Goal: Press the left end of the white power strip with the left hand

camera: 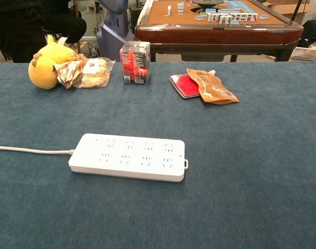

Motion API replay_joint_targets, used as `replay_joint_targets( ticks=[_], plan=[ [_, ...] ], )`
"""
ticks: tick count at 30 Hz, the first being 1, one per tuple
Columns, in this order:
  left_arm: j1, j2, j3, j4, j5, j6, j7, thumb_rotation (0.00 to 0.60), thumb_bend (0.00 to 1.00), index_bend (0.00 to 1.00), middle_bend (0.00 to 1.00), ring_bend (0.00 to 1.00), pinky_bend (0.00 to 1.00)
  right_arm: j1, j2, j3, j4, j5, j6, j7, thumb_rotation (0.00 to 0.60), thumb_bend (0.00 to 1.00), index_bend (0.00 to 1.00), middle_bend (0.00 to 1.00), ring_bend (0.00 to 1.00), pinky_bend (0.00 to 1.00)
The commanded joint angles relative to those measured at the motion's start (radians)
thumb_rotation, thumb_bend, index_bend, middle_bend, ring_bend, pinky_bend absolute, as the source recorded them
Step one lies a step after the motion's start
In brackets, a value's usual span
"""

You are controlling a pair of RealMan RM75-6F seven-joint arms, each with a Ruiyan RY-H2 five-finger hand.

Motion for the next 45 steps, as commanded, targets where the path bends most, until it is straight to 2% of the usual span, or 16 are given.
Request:
replay_joint_targets(
  ticks=[1,7,12,18,25,33,45],
  plan=[
    [-0.004,0.002,0.002,-0.004,0.001,-0.013,-0.004,0.600,0.35,0.56,0.72,0.52,0.72,-0.001,0.000,0.001,-0.001,0.001,0.001,0.000,0.600,0.16,0.40,0.39,0.41,0.50],
    [-0.028,0.015,0.004,-0.025,0.015,-0.048,-0.018,0.600,0.35,0.46,0.72,0.57,0.79,-0.001,0.003,0.001,-0.003,0.004,-0.002,0.000,0.600,0.16,0.40,0.39,0.41,0.50],
    [-0.081,0.034,-0.001,-0.052,0.066,-0.093,-0.016,0.600,0.35,0.40,0.79,0.63,0.82,-0.001,0.015,0.005,-0.018,-0.001,0.005,-0.001,0.600,0.16,0.40,0.39,0.41,0.50],
    [-0.179,0.059,0.001,-0.096,0.114,-0.221,-0.017,0.600,0.35,0.37,0.86,0.69,0.84,-0.006,0.043,0.007,-0.057,-0.005,0.018,-0.024,0.600,0.16,0.40,0.39,0.41,0.50],
    [-0.285,0.046,0.017,-0.134,0.157,-0.366,-0.077,0.600,0.35,0.33,0.90,0.71,0.84,-0.014,0.067,0.016,-0.094,0.004,0.034,-0.037,0.600,0.16,0.40,0.39,0.41,0.50],
    [-0.373,0.026,0.024,-0.186,0.138,-0.496,-0.084,0.600,0.35,0.29,0.95,0.74,0.89,-0.012,0.075,0.023,-0.109,0.016,0.029,-0.057,0.600,0.16,0.40,0.39,0.41,0.50],
    [-0.453,-0.020,0.014,-0.216,0.062,-0.597,-0.028,0.600,0.35,0.27,0.98,0.75,0.90,-0.004,0.074,0.027,-0.115,0.016,0.023,-0.067,0.600,0.16,0.40,0.39,0.41,0.50]
  ],
)
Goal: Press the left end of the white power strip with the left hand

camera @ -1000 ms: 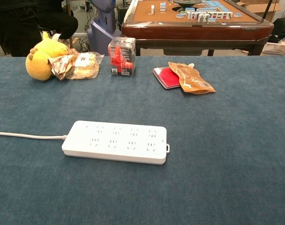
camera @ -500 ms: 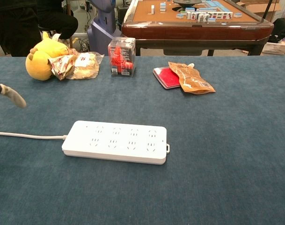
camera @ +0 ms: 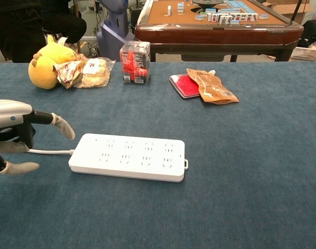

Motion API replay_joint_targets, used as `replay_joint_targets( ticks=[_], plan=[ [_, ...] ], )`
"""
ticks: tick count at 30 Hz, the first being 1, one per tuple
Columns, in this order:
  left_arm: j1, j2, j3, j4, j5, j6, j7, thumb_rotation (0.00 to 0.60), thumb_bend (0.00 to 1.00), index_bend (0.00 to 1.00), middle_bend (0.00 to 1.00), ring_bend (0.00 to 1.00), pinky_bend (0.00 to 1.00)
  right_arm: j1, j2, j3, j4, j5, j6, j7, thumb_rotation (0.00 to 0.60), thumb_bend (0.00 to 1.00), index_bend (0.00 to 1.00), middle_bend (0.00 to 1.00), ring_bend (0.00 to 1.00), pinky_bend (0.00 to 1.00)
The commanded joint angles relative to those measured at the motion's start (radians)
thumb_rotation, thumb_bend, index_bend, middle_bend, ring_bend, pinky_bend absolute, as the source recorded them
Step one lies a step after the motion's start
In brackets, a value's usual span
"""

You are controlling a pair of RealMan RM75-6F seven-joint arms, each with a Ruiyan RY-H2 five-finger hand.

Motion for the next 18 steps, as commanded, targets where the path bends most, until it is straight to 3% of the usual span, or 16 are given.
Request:
replay_joint_targets(
  ticks=[1,10,18],
  plan=[
    [-0.017,-0.014,-0.003,-0.001,-0.024,-0.021,0.023,0.600,0.35,0.26,0.98,0.75,0.90,-0.001,0.002,0.000,0.000,0.000,0.001,0.001,0.600,0.16,0.40,0.39,0.41,0.50],
    [-0.063,-0.034,-0.012,-0.004,-0.116,-0.076,0.104,0.600,0.36,0.24,1.00,0.77,0.91,-0.002,0.003,-0.002,0.008,0.002,-0.002,0.011,0.600,0.16,0.40,0.39,0.41,0.50],
    [-0.086,-0.037,-0.004,-0.025,-0.204,-0.095,0.187,0.600,0.54,0.22,1.00,0.78,0.92,0.001,-0.003,-0.003,0.019,0.003,-0.010,0.021,0.600,0.16,0.40,0.39,0.41,0.50]
  ],
)
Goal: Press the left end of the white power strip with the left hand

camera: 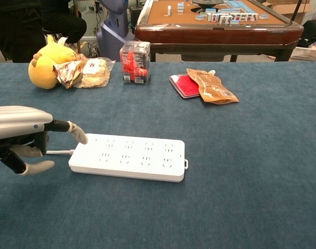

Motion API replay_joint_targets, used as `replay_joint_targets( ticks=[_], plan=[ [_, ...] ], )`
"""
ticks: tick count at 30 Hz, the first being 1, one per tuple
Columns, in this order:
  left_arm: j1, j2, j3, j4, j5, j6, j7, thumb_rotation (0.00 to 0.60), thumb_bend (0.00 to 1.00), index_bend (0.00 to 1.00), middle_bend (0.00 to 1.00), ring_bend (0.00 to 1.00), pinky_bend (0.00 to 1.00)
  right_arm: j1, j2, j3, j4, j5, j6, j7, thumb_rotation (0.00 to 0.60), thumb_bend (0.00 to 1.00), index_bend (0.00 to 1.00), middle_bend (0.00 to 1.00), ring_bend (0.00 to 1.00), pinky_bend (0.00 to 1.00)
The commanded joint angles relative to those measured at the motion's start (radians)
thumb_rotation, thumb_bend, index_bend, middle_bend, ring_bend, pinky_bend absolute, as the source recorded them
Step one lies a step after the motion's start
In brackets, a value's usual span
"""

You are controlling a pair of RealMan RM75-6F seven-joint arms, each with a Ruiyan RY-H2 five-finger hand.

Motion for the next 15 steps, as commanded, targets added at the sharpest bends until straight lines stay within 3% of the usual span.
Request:
replay_joint_targets(
  ticks=[1,15],
  plan=[
    [-0.012,-0.003,0.005,-0.009,-0.036,-0.009,0.036,0.600,0.55,0.22,1.00,0.78,0.92,0.001,-0.002,-0.001,0.003,0.001,-0.003,0.001,0.600,0.16,0.40,0.39,0.41,0.50],
    [-0.060,-0.023,0.016,-0.017,-0.182,-0.025,0.128,0.600,0.59,0.17,1.00,0.78,0.92,0.004,-0.011,-0.002,0.009,0.004,-0.008,0.001,0.600,0.16,0.40,0.39,0.41,0.50]
  ],
)
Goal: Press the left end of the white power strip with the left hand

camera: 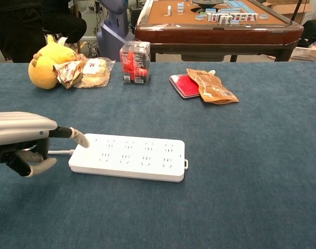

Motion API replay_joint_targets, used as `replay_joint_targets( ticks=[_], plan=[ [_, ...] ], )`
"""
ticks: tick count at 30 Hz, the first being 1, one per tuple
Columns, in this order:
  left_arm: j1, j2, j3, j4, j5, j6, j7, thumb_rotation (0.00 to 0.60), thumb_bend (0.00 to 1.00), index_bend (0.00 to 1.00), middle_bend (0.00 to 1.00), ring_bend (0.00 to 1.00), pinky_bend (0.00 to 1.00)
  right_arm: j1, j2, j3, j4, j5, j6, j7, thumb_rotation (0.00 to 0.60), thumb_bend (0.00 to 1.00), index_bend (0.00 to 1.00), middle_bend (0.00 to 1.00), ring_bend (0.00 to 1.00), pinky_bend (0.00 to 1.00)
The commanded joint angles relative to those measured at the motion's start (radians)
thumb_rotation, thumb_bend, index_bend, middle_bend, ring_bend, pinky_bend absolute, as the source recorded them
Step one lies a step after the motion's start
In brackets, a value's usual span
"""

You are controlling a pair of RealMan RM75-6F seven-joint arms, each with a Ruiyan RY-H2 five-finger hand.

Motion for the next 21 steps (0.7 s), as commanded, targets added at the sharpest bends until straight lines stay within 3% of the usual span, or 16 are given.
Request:
replay_joint_targets(
  ticks=[1,21],
  plan=[
    [-0.010,-0.009,0.003,0.005,-0.020,0.001,0.010,0.600,0.59,0.17,1.00,0.78,0.92,0.000,-0.001,0.000,0.000,0.000,-0.001,0.000,0.600,0.16,0.40,0.39,0.41,0.50],
    [-0.054,-0.036,0.031,0.020,-0.082,0.018,0.065,0.600,0.59,0.17,1.00,0.78,0.91,0.002,-0.010,0.000,0.019,0.009,-0.009,0.018,0.600,0.16,0.40,0.39,0.41,0.50]
  ],
)
